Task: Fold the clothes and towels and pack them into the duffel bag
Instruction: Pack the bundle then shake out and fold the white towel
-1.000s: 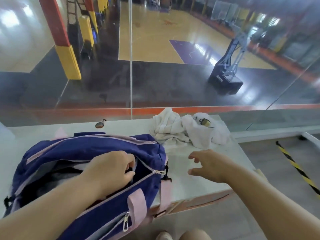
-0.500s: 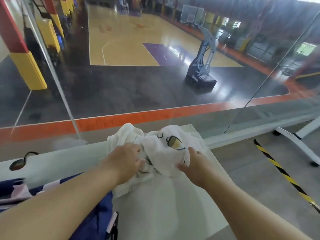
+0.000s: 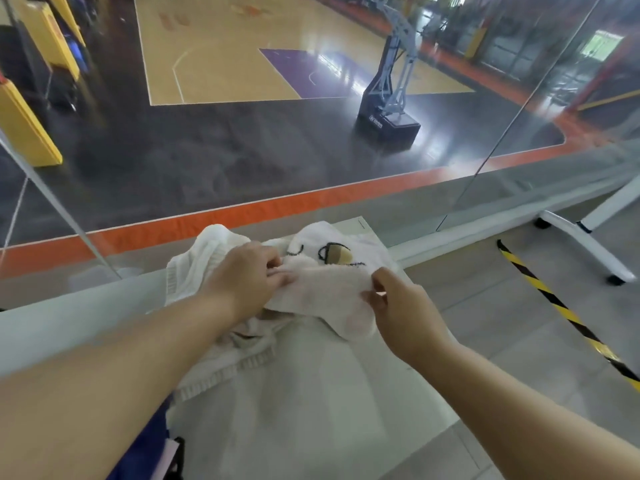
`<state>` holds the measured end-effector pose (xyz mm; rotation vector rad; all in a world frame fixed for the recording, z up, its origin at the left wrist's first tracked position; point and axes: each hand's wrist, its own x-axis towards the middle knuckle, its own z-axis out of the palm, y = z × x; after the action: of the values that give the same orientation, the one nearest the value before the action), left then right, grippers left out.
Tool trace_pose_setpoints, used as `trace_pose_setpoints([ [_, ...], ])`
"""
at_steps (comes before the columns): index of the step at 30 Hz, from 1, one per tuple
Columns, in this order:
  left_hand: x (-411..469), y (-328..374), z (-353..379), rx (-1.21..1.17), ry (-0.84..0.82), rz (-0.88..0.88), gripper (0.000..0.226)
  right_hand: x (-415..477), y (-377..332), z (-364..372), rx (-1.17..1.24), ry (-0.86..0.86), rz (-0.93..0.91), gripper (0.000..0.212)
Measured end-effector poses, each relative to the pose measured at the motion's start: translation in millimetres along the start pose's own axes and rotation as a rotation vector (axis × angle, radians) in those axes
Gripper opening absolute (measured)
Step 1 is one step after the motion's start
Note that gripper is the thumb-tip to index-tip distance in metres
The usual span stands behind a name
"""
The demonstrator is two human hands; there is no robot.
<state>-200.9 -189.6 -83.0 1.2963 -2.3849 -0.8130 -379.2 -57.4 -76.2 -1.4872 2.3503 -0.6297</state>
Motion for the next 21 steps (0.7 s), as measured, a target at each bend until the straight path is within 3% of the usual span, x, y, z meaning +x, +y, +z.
trace_pose_setpoints([
  [5, -21, 41, -33, -0.089, 0.074, 0.105, 0.026, -13, -9, -46, 0.02, 0.193, -0.02, 0.01],
  [11, -59, 90, -88, -0.101, 0.149, 0.137, 0.024, -36, -40, -105, -0.012, 0.216, -0.072, 0.015],
  [15, -95, 103, -117, -0.111, 0.185, 0.061, 0.025, -68, -62, -134, -0.019, 0.115, -0.09, 0.02],
  [21, -166, 89, -135, -0.142, 0.096, -0.038, 0.018, -123, -75, -125, -0.008, -0.036, -0.071, 0.016],
])
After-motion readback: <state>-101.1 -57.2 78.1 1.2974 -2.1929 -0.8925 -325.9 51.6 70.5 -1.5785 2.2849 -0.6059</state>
